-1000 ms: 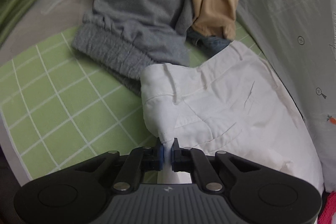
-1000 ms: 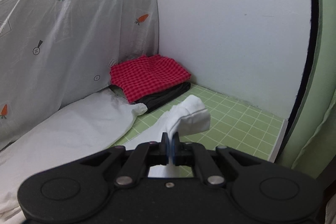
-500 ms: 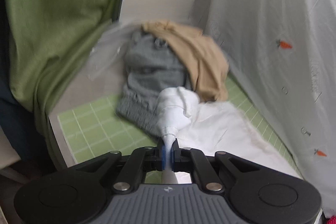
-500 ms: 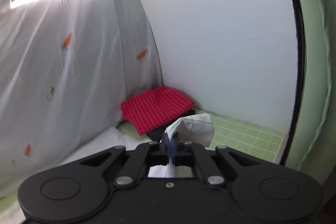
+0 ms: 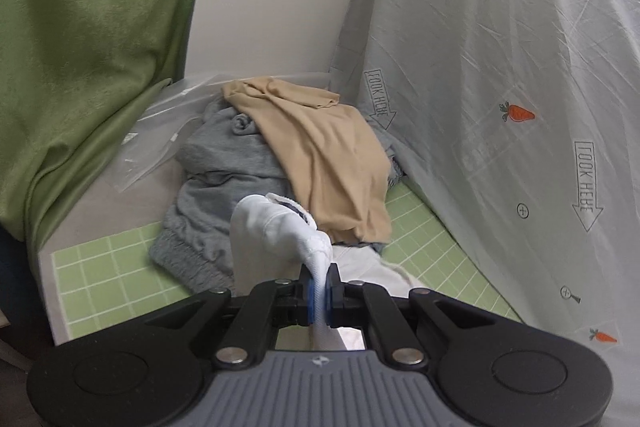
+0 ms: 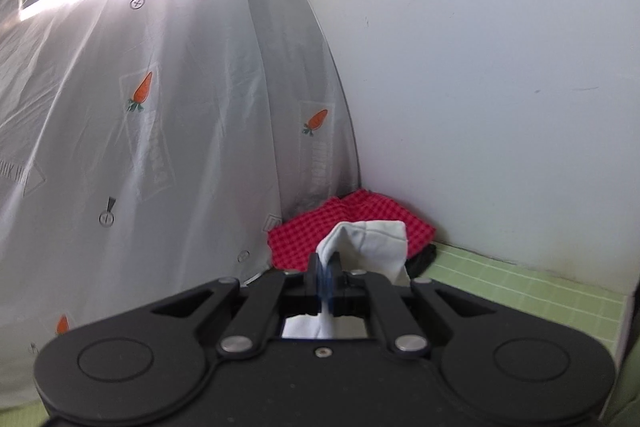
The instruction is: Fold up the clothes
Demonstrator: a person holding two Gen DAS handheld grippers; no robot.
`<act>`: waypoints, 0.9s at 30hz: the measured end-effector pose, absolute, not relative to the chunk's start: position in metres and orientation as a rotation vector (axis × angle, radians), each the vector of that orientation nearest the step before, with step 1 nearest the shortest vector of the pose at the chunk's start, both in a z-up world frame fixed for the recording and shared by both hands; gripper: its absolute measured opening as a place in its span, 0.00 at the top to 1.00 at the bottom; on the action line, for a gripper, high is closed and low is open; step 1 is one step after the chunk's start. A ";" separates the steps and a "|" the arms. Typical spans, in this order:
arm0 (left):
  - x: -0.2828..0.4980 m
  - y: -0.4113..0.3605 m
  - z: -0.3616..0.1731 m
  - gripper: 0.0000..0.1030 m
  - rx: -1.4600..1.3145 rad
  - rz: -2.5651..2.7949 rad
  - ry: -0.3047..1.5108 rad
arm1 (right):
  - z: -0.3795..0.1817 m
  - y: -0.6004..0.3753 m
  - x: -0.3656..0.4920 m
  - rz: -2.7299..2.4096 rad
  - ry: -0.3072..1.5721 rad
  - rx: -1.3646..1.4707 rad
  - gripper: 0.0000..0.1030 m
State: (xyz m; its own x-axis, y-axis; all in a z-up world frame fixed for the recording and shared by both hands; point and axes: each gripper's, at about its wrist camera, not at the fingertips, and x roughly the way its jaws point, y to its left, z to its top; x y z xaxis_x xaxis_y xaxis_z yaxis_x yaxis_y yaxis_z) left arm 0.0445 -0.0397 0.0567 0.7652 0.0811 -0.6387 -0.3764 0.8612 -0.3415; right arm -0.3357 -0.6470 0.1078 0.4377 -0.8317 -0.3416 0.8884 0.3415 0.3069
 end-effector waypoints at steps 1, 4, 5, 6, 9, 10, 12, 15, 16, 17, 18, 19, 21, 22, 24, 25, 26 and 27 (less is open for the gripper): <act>0.055 -0.046 0.057 0.94 -0.471 0.257 0.656 | 0.104 -0.656 -0.325 -1.127 0.134 0.484 0.98; 0.092 -0.071 0.054 0.94 -0.428 0.255 0.655 | 0.091 -0.686 -0.283 -1.142 0.156 0.450 0.98; 0.105 -0.079 0.052 0.94 -0.417 0.257 0.656 | 0.087 -0.697 -0.268 -1.146 0.164 0.442 0.98; 0.121 -0.086 0.048 0.94 -0.424 0.260 0.658 | 0.085 -0.710 -0.252 -1.148 0.173 0.441 0.98; 0.173 -0.104 0.033 0.94 -0.436 0.276 0.664 | 0.071 -0.753 -0.198 -1.133 0.204 0.449 0.98; 0.192 -0.112 0.024 0.93 -0.421 0.284 0.668 | 0.063 -0.769 -0.175 -1.117 0.223 0.442 0.98; 0.233 -0.127 0.003 0.82 -0.355 0.313 0.689 | 0.040 -0.803 -0.125 -1.065 0.276 0.407 0.96; 0.267 -0.145 -0.014 0.77 -0.320 0.325 0.741 | -0.003 -0.852 -0.060 -1.047 0.445 0.405 0.57; 0.268 -0.149 -0.014 0.68 -0.320 0.303 0.731 | -0.013 -0.859 -0.051 -1.040 0.486 0.438 0.59; 0.260 -0.153 -0.012 0.49 -0.304 0.279 0.699 | -0.019 -0.859 -0.051 -1.032 0.488 0.468 0.55; 0.253 -0.156 -0.011 0.38 -0.283 0.261 0.669 | -0.024 -0.852 -0.059 -1.038 0.474 0.485 0.39; 0.243 -0.159 -0.011 0.27 -0.248 0.255 0.651 | -0.030 -0.842 -0.071 -1.059 0.466 0.494 0.20; 0.228 -0.170 -0.012 0.27 -0.193 0.241 0.668 | -0.045 -0.822 -0.099 -1.111 0.492 0.503 0.15; 0.221 -0.175 -0.014 0.27 -0.179 0.227 0.697 | -0.053 -0.813 -0.114 -1.140 0.518 0.511 0.15; 0.205 -0.180 -0.018 0.27 -0.179 0.202 0.749 | -0.071 -0.796 -0.146 -1.196 0.577 0.549 0.15; 0.198 -0.183 -0.020 0.27 -0.180 0.189 0.775 | -0.079 -0.790 -0.161 -1.221 0.592 0.580 0.15; 0.191 -0.186 -0.023 0.27 -0.183 0.174 0.800 | -0.087 -0.785 -0.175 -1.246 0.603 0.615 0.15; 0.185 -0.190 -0.025 0.27 -0.186 0.158 0.826 | -0.093 -0.782 -0.187 -1.263 0.604 0.655 0.15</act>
State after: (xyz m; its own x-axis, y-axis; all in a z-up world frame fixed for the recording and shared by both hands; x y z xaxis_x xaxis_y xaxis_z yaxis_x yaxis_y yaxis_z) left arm 0.1853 -0.1903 -0.0251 0.6680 0.0676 -0.7411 -0.2115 0.9720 -0.1020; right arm -0.1873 -0.7816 -0.0929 0.2005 -0.6553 -0.7283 0.9783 0.1741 0.1127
